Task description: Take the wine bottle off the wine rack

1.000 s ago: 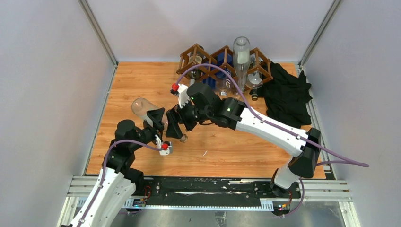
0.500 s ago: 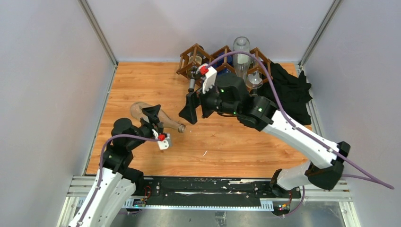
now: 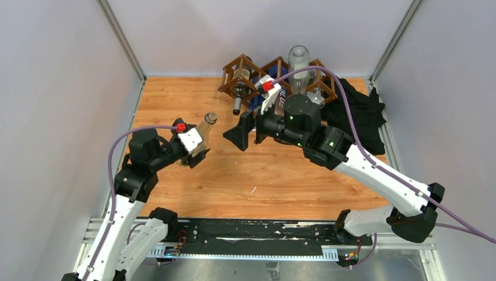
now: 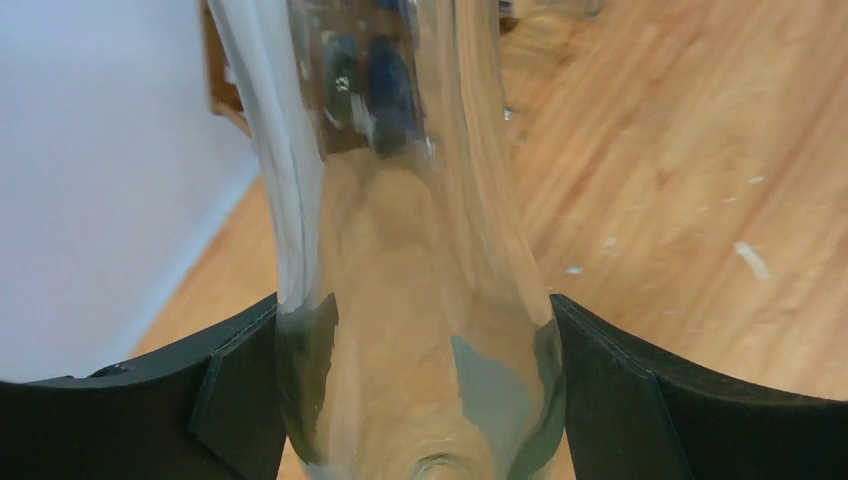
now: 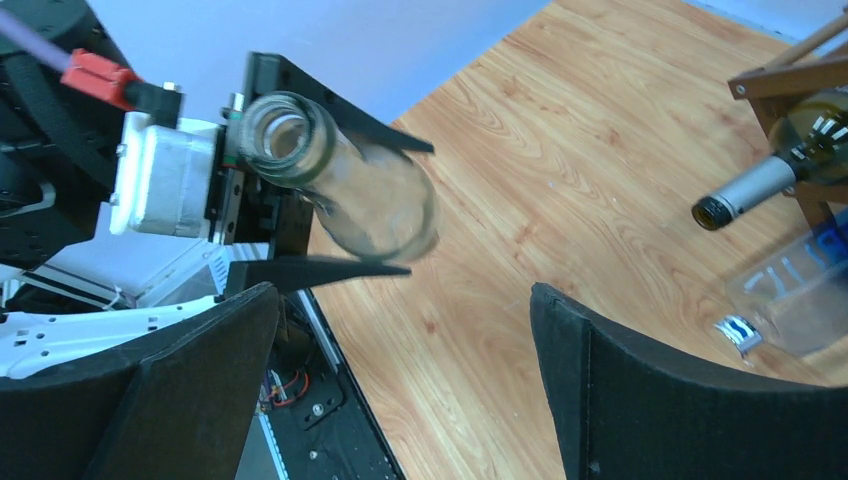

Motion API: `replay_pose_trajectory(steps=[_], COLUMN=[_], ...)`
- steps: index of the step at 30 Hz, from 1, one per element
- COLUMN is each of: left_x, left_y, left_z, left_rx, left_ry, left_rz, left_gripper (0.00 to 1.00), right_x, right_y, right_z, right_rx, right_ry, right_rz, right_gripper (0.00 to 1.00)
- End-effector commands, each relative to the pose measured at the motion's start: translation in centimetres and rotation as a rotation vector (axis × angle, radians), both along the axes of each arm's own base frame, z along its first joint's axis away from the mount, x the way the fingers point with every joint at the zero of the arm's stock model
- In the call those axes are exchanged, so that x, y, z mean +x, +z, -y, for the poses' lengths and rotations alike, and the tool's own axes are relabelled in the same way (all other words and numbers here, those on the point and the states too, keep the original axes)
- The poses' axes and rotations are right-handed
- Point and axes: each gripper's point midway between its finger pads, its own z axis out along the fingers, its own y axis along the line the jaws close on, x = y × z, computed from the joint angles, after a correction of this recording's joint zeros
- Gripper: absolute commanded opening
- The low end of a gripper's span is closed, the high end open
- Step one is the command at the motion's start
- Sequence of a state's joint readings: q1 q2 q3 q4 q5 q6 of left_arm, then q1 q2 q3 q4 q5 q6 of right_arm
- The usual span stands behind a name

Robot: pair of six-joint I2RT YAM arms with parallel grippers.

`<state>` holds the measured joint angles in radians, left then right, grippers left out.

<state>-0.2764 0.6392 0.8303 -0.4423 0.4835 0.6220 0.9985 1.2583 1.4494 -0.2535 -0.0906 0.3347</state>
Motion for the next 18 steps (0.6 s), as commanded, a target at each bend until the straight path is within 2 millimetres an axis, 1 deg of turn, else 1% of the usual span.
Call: replay_pose_trajectory(steps=[1,6,10,15,18], left_x=[-2.0,-3.3,-4.0,-4.7,-5.2], left_y=[3.3,2.8,3.0,2.9,2.7], left_z=[2.1,3.0,3.4,3.8,3.9], left_rx=[-0.201,-0.253,-0.291,-0.311,-0.311], left_ry=[-0.071,-0.108,-0.13,-0.153,-0.17], left_rz=[-0.105,-0.209,-0.256,-0.291,-0.3], left_gripper=[0.0,0.0,0.0,0.0,0.0], right_x=[0.1,-0.4,-0.4,-0.4,-0.1], right_y=[1.3,2.0,2.3,2.2,1.9], right_z=[-1.8,-3.6,-5.0,-6.8,-7.8], right_rx=[0.06,0.1,0.118,0.121,0.118], right_ry=[0.066,0.137,0.167,0.192,0.192], right_rz=[0.038,0.033,0.02,-0.001,-0.016], right_gripper=[0.99,0.98,0.96,0.91,0.85])
